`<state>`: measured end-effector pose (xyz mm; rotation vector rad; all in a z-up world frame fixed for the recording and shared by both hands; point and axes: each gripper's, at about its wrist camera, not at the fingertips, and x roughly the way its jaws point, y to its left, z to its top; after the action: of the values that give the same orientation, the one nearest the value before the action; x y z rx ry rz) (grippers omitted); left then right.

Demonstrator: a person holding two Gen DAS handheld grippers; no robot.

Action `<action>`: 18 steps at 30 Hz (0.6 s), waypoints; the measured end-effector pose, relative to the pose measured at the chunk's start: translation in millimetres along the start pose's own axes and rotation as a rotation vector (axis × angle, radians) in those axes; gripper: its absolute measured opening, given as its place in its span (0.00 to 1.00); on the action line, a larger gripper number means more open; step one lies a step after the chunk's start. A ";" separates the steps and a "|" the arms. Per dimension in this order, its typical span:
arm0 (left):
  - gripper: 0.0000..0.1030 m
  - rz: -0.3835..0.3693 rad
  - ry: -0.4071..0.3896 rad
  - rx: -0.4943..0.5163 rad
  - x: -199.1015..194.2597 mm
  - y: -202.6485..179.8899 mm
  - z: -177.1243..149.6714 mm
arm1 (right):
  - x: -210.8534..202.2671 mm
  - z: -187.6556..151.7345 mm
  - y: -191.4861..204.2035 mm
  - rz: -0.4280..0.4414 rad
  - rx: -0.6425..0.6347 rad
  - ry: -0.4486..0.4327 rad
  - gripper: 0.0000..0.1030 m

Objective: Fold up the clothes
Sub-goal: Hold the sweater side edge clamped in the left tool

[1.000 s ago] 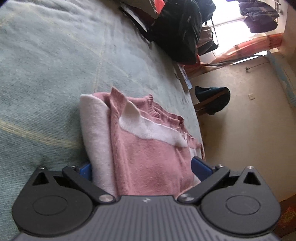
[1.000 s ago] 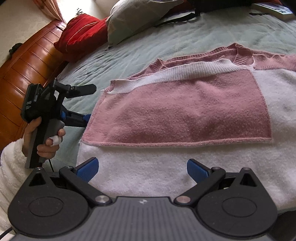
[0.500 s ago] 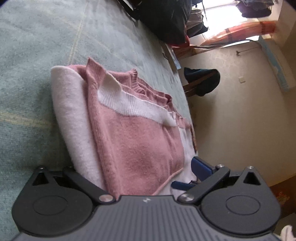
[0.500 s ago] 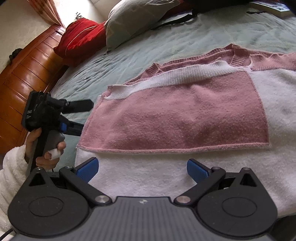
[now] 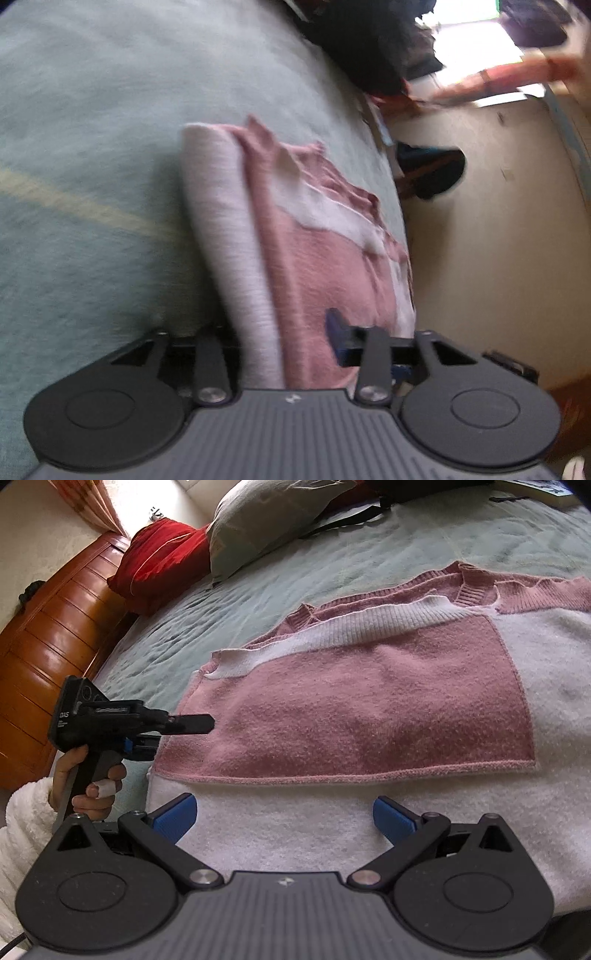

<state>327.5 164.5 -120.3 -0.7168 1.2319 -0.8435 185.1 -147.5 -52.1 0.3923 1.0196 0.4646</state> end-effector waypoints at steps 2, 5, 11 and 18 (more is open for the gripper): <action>0.33 0.013 0.002 -0.011 2.4 2.5 3.1 | -0.6 -0.3 0.9 -0.001 -0.008 -0.002 1.00; 0.25 0.061 -0.009 -0.010 4.5 2.6 3.8 | -2.9 1.9 0.0 0.008 0.000 -0.019 1.00; 0.25 0.127 -0.037 0.061 7.9 -11.2 -5.6 | -8.5 16.8 -2.2 0.002 -0.002 -0.080 1.00; 0.25 0.127 -0.038 0.068 -1.8 -11.1 -10.4 | -3.7 45.4 -12.7 0.002 0.007 -0.144 1.00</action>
<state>315.3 160.1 -112.1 -0.5910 1.1961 -0.7601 225.6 -164.4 -34.7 0.4273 0.8817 0.4279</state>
